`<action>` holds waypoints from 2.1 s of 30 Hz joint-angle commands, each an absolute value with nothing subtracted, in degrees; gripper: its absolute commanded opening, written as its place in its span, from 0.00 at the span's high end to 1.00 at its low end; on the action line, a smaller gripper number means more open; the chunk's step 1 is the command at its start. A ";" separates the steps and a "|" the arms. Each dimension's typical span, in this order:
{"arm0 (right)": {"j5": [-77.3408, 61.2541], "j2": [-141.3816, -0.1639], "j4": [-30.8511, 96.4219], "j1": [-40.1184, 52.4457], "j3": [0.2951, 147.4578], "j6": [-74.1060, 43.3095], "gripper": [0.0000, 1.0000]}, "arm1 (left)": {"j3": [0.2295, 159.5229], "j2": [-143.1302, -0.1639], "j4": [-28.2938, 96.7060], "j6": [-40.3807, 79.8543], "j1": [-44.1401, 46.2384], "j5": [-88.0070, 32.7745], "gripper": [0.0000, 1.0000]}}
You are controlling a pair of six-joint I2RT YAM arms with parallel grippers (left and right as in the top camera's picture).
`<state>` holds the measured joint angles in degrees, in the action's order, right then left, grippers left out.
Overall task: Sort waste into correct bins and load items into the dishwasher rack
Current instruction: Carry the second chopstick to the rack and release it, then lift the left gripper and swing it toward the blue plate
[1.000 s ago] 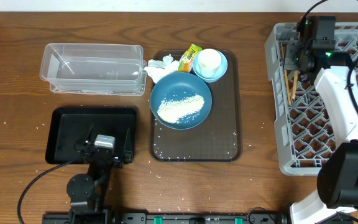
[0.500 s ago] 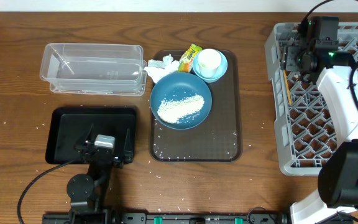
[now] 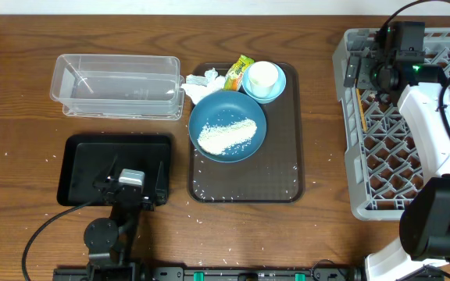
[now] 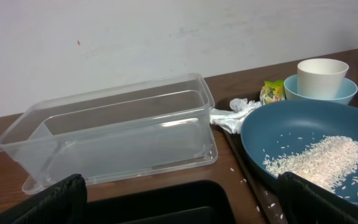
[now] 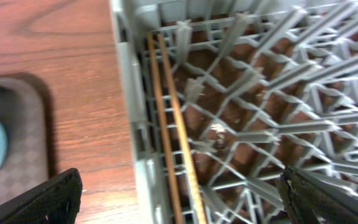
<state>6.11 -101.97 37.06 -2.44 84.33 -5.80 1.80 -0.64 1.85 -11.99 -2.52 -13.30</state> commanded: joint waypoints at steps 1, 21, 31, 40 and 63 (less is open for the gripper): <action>10.68 -102.87 37.12 -3.86 84.31 -6.94 0.01 | 0.23 -0.38 2.81 -11.73 -2.66 -13.47 0.00; 8.75 -102.87 39.07 -13.43 84.31 -28.25 0.01 | 0.23 -0.38 2.81 -11.70 -2.66 -13.47 0.00; 8.75 -102.87 39.09 -13.43 84.31 -28.25 0.01 | 0.23 -0.38 -0.36 -11.40 -2.63 -14.31 0.00; 8.75 -102.87 39.22 -13.43 84.31 -28.25 0.01 | 0.27 -0.38 -27.33 2.90 -2.55 -59.42 0.00; 8.75 -102.87 39.24 -13.43 84.31 -28.25 0.01 | 32.32 -28.34 -5.28 2.70 -2.52 -24.64 0.00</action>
<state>8.51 -102.02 39.22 -13.28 84.29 -27.11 23.59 -22.31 -9.72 2.59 -2.52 -28.40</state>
